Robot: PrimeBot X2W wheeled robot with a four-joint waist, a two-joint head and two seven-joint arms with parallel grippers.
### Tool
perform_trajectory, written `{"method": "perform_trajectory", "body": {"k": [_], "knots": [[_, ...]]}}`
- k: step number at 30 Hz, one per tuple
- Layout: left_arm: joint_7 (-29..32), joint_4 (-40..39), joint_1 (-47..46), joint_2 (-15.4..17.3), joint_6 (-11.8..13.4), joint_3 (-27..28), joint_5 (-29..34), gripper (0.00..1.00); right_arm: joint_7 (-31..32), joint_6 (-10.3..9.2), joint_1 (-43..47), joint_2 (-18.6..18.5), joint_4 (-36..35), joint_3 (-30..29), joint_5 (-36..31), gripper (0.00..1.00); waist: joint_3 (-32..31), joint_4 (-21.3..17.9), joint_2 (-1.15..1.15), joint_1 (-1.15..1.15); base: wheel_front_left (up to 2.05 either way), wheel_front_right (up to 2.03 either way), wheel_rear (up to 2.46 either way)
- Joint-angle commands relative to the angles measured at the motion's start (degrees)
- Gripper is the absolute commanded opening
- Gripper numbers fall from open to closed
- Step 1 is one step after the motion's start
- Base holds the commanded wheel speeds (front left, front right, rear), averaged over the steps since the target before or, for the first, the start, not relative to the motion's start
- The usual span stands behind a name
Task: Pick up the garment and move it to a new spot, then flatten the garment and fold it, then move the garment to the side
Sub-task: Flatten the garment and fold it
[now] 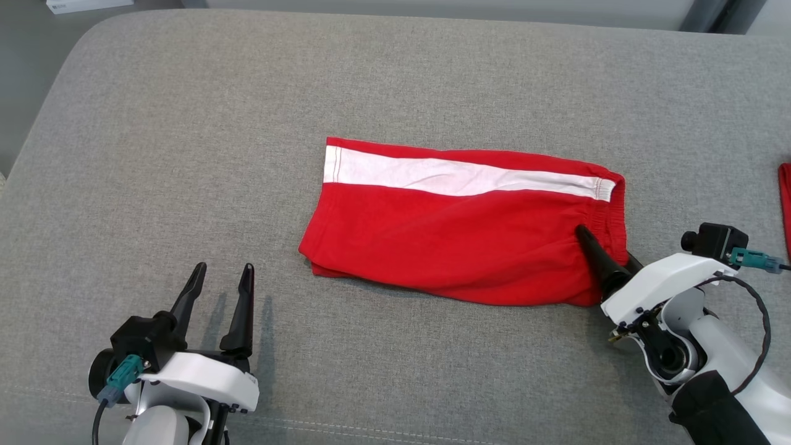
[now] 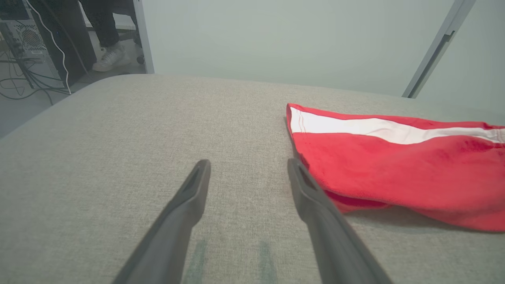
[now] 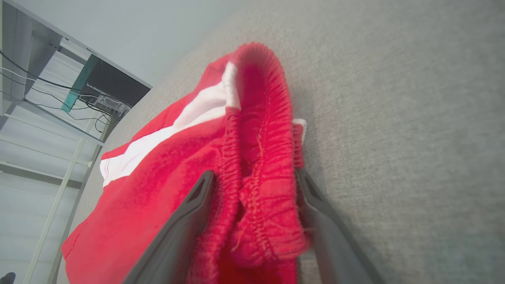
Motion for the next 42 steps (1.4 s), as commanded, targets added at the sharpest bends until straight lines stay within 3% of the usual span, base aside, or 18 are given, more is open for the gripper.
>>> {"method": "perform_trajectory", "body": {"k": [1,2,3,4,6,14,24,28,36,42], "knots": [[-0.34,-1.53,-2.22,0.69,-0.4,1.34,-0.24,1.0,1.13,-0.02,1.3,0.75,0.77,2.36,0.66,1.0,0.18,0.04,0.0,0.0,0.0,0.0,0.0],[-0.34,-1.53,-2.22,0.69,-0.4,1.34,-0.24,1.0,1.13,-0.02,1.3,0.75,0.77,2.36,0.66,1.0,0.18,0.04,0.0,0.0,0.0,0.0,0.0],[-0.34,-1.52,-2.35,0.71,-0.4,1.09,-0.35,1.0,1.83,-0.02,1.26,1.25,0.56,3.8,0.99,0.82,0.29,0.06,0.0,0.0,0.0,0.0,0.0],[-0.34,-1.49,-2.41,0.7,-0.4,0.99,-0.36,1.0,2.34,-0.02,1.24,1.54,0.21,4.78,1.11,0.49,0.31,0.09,0.0,0.0,0.0,0.0,0.0],[-0.34,-1.42,-2.57,0.71,-0.4,0.81,-0.41,1.0,2.96,-0.02,1.15,1.9,-0.43,6.42,1.4,0.0,0.36,0.15,0.0,0.0,0.0,0.0,0.0],[-0.34,-1.27,-2.6,0.78,-0.4,0.78,-0.8,1.0,0.13,-0.02,0.08,-1.04,-2.02,9.04,2.05,0.0,0.3,-0.35,0.0,0.0,0.0,0.0,0.0],[-0.34,-0.99,-2.08,0.38,-0.4,-0.11,-1.87,1.0,-1.98,-0.02,-1.58,-11.13,-3.51,7.25,2.99,0.0,-0.29,-2.47,0.0,0.0,0.0,0.0,0.0],[-0.34,-0.75,-2.18,0.22,-0.4,-0.42,-2.09,1.0,-2.35,-0.02,-3.02,-13.99,-7.36,6.74,3.16,0.0,-0.23,-2.95,0.0,0.0,0.0,0.0,0.0],[-0.34,0.16,-2.32,-0.06,-0.4,-1.66,-2.3,1.0,-0.05,-0.02,-4.43,-14.27,-24.34,10.34,5.0,0.0,-0.7,-2.51,0.0,0.0,0.0,0.0,0.0],[-0.34,0.32,-2.7,-0.32,-0.4,-3.13,-2.77,1.0,3.77,-0.02,-5.08,-11.04,-27.47,15.6,4.19,0.0,-0.76,-0.09,0.0,0.0,0.0,0.0,0.0]]}}
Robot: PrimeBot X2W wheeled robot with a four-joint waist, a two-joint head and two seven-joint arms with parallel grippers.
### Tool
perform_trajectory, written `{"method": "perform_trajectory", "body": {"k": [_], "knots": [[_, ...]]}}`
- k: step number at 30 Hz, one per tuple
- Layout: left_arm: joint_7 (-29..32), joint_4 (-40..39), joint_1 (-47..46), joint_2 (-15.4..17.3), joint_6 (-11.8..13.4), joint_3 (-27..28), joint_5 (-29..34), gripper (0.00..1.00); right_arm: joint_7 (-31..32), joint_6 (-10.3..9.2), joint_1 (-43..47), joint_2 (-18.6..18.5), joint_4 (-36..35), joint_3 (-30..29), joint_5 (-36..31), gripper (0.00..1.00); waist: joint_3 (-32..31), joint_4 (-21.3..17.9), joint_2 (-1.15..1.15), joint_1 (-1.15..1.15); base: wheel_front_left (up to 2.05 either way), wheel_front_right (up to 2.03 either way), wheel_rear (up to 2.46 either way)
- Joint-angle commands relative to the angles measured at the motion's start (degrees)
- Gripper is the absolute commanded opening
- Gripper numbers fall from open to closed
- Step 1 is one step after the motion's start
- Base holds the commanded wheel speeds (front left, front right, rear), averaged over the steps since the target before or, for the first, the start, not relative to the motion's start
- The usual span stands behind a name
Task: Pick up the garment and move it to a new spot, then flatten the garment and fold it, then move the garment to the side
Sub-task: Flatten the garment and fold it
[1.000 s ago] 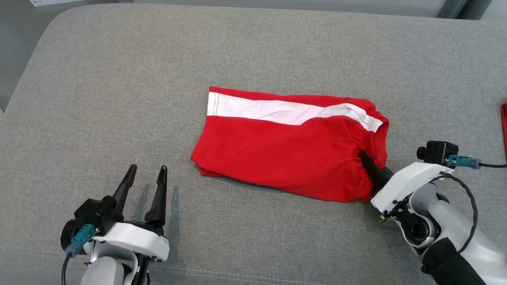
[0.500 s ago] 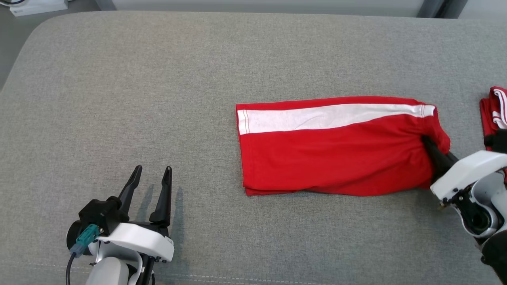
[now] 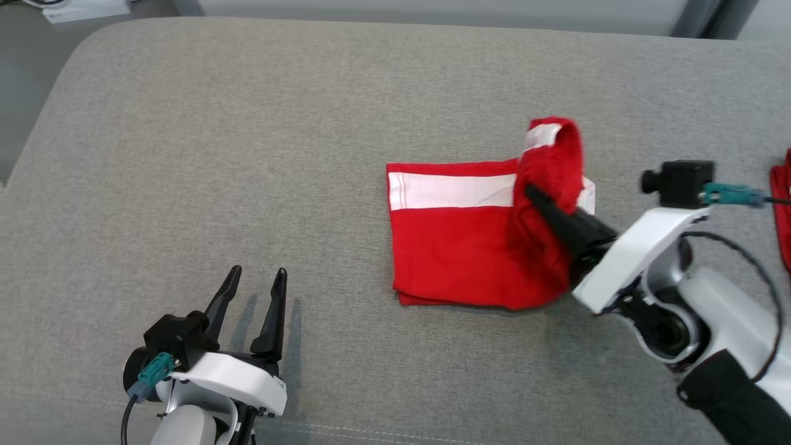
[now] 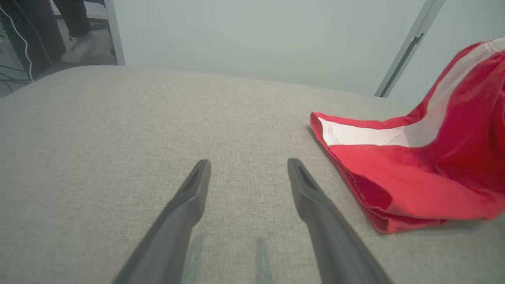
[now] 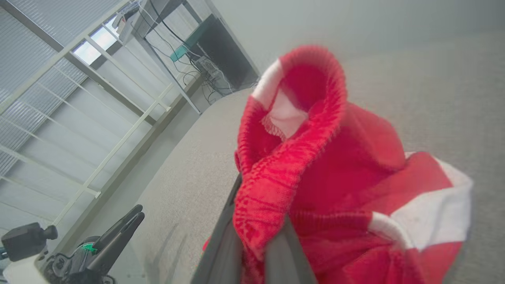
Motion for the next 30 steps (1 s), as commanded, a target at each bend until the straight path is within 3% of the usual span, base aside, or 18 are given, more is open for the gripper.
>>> {"method": "perform_trajectory", "body": {"k": [1,13,14,15,22,30], "knots": [[-0.34,-1.26,-2.0,0.76,-0.4,1.16,-0.54,1.0,0.93,0.02,-0.77,1.45,-0.78,1.78,-0.94,0.0,0.25,1.57,0.0,0.0,0.0,0.0,0.0],[-0.34,-1.33,-2.26,0.22,-0.41,-1.44,-1.62,1.0,0.76,0.02,-4.75,7.84,9.02,6.29,-2.7,0.0,1.39,8.48,0.0,0.0,0.0,0.0,0.0],[-0.34,-1.32,-2.25,0.2,-0.41,-1.55,-1.67,1.0,0.56,0.02,-5.02,8.12,10.07,6.34,-2.73,0.38,1.42,8.76,0.0,0.0,0.0,0.0,0.0],[-0.34,-1.3,-2.23,0.18,-0.41,-1.59,-1.69,1.0,0.09,0.02,-5.33,8.28,10.73,6.52,-2.99,0.98,1.41,8.94,0.0,0.0,0.0,0.0,0.0],[-0.34,-1.66,-2.01,0.13,-0.41,-0.07,-0.98,1.0,-4.3,0.02,-5.61,7.56,9.88,5.69,-1.28,1.0,0.65,6.73,0.0,0.0,0.0,0.0,0.0],[-0.34,-3.09,-2.82,0.38,-0.41,0.22,0.66,1.0,-8.9,0.02,-3.75,2.63,7.98,3.1,-0.55,1.0,-0.55,1.29,0.0,0.0,0.0,0.0,0.0]]}}
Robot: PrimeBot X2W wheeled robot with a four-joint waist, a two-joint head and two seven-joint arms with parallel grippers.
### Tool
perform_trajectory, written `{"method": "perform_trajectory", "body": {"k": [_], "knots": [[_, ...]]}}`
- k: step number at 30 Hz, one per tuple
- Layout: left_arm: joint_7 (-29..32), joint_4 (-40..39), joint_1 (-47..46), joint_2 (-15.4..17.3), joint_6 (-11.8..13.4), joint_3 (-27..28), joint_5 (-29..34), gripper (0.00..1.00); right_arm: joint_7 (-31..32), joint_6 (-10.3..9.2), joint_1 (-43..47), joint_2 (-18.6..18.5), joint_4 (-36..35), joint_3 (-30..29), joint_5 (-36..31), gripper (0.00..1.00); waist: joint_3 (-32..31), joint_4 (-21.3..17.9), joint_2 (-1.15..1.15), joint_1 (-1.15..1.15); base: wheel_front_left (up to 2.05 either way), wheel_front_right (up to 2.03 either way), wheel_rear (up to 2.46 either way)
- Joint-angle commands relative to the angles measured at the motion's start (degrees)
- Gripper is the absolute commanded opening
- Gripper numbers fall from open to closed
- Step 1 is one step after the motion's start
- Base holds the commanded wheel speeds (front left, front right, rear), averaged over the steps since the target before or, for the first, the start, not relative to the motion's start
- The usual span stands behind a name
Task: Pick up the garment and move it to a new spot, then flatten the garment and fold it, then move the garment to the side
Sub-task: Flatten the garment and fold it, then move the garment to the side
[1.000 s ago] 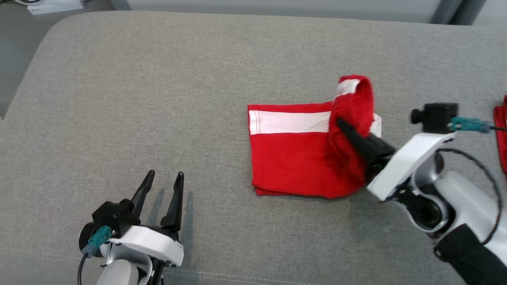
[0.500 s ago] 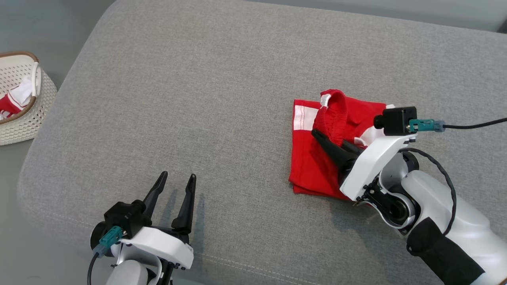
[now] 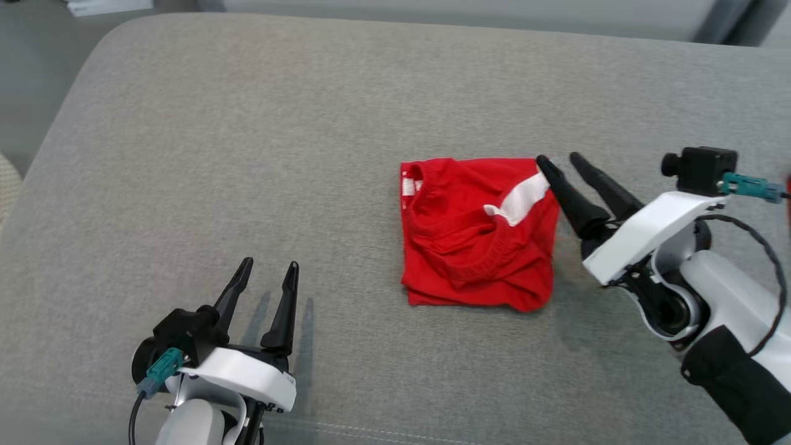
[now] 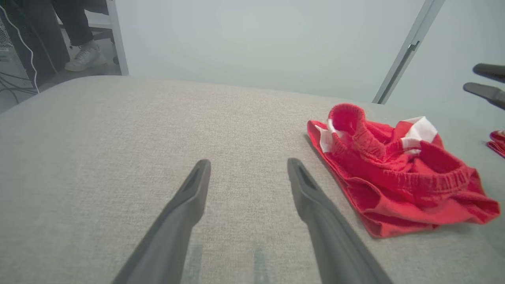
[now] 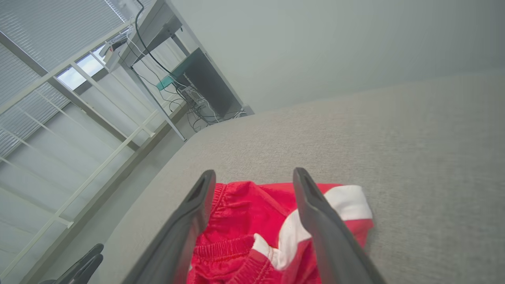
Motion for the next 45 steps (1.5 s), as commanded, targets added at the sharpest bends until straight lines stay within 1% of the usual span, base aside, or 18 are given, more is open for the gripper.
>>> {"method": "perform_trajectory", "body": {"k": [1,6,11,15,22,38,45], "knots": [[-0.34,-1.96,-2.78,0.85,-0.41,2.04,1.02,1.0,-1.33,0.03,1.55,-0.77,-1.31,-0.54,0.29,1.0,-0.84,-2.05,0.0,0.0,0.0,0.0,0.0],[-0.34,-3.58,-2.58,0.95,-0.41,2.17,1.69,1.0,-3.03,0.03,4.86,-2.44,-1.0,-1.65,1.1,1.0,-2.16,-4.93,0.0,0.0,0.0,0.0,0.0],[-0.34,-4.1,-1.69,1.0,-0.41,2.07,1.8,1.0,-4.07,0.03,8.63,-2.38,-0.48,-1.94,2.19,1.0,-3.37,-6.86,0.0,0.0,0.0,0.0,0.0],[-0.34,-4.21,-0.98,0.98,-0.41,1.54,1.85,1.0,-4.58,0.03,11.03,-1.71,0.14,-1.58,2.51,1.0,-3.88,-7.49,0.0,0.0,0.0,0.0,0.0],[-0.34,-4.26,-0.16,0.94,-0.41,0.34,1.6,1.0,-5.14,0.03,13.57,-0.4,1.12,-1.13,3.26,1.0,-4.04,-7.43,0.0,0.0,0.0,0.0,0.0],[-0.34,-4.43,-0.27,1.15,-0.41,0.06,1.6,1.0,-5.42,0.03,12.68,0.1,1.33,-0.75,3.58,1.0,-3.57,-6.85,0.0,0.0,0.0,0.0,0.0],[-0.34,-4.6,-1.24,1.02,-0.41,-0.89,0.96,1.0,-3.38,0.03,10.85,0.98,3.61,-0.15,4.22,1.0,-1.56,-4.52,0.0,0.0,0.0,0.0,0.0]]}}
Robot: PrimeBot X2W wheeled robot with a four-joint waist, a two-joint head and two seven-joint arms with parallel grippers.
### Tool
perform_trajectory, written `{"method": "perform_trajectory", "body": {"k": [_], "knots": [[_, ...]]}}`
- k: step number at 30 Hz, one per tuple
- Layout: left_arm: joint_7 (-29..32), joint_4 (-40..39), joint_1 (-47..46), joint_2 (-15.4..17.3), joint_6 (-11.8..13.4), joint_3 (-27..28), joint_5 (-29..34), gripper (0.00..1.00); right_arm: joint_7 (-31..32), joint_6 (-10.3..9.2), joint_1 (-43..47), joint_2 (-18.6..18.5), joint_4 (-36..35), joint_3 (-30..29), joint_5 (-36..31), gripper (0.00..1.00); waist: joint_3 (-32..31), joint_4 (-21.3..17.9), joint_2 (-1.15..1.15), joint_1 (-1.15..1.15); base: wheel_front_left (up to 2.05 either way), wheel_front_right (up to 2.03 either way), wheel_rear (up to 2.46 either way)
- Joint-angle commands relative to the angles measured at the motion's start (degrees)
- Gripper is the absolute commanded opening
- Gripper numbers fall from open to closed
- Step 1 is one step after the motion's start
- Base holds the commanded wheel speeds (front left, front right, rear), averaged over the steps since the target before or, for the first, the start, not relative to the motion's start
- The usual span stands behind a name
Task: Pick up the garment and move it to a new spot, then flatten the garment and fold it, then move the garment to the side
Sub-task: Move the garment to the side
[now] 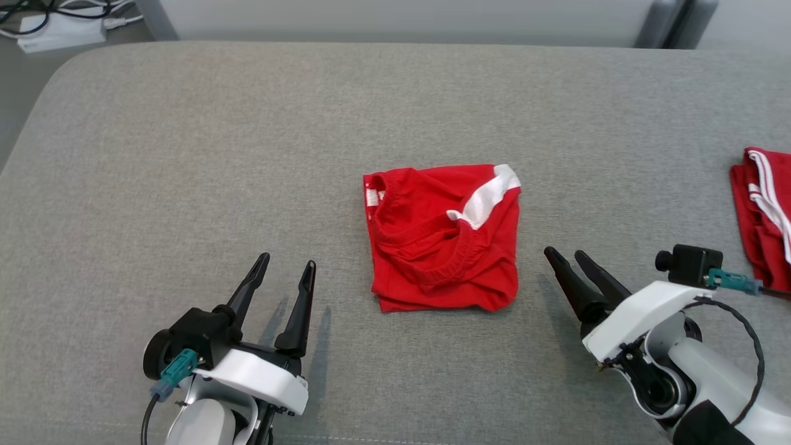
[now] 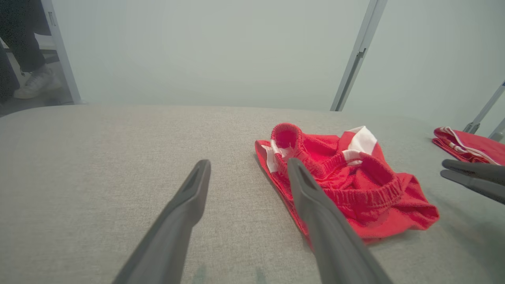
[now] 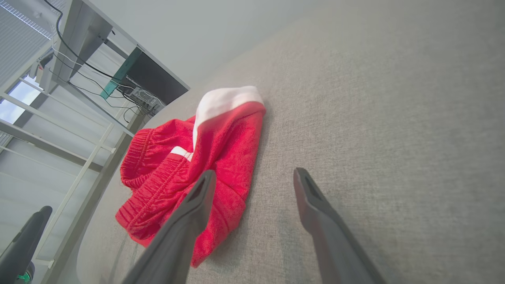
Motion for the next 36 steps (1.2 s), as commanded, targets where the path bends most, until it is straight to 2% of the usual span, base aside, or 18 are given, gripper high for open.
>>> {"method": "perform_trajectory", "body": {"k": [1,10,22,27,28,29,30,31,36], "knots": [[-0.34,-1.68,-1.9,0.66,-0.41,1.52,-0.7,1.0,0.95,0.03,-2.37,0.48,1.01,0.71,0.17,1.0,1.87,2.39,0.0,0.0,0.0,0.0,0.0],[-0.34,-1.86,-2.62,0.49,-0.41,1.8,-1.89,1.0,2.63,0.03,-4.17,1.04,4.41,1.07,1.34,1.0,4.29,5.93,0.0,0.0,0.0,0.0,0.0],[-0.34,-2.35,-3.54,0.35,-0.41,2.26,-2.28,1.0,5.67,0.03,-5.55,1.07,4.5,2.95,2.82,1.0,6.42,8.07,0.0,0.0,0.0,0.0,0.0],[-0.34,-2.34,-3.78,0.28,-0.41,1.94,-2.5,1.0,9.4,0.03,-5.64,0.73,3.98,5.06,3.54,0.73,7.03,8.89,0.0,0.0,0.0,0.0,0.0],[-0.34,-2.35,-3.8,0.26,-0.41,1.86,-2.56,1.0,10.14,0.03,-5.56,0.57,3.55,5.48,3.77,0.53,7.09,9.0,0.0,0.0,0.0,0.0,0.0],[-0.34,-2.37,-3.79,0.25,-0.41,1.82,-2.63,1.0,10.96,0.03,-5.5,0.36,3.14,5.91,4.01,0.43,7.14,9.09,0.0,0.0,0.0,0.0,0.0],[-0.34,-2.39,-3.78,0.24,-0.41,1.82,-2.71,1.0,11.53,0.03,-5.52,0.07,2.76,6.3,4.08,0.16,7.17,9.15,0.0,0.0,0.0,0.0,0.0],[-0.34,-2.41,-3.76,0.22,-0.41,1.84,-2.76,1.0,12.02,0.03,-5.54,-0.19,2.46,6.62,4.17,0.0,7.17,9.19,0.0,0.0,0.0,0.0,0.0],[-0.34,-2.85,-3.9,0.17,-0.41,1.91,-2.99,1.0,11.69,0.03,-6.26,-1.41,0.82,6.47,4.7,0.0,6.97,9.12,0.0,0.0,0.0,0.0,0.0]]}}
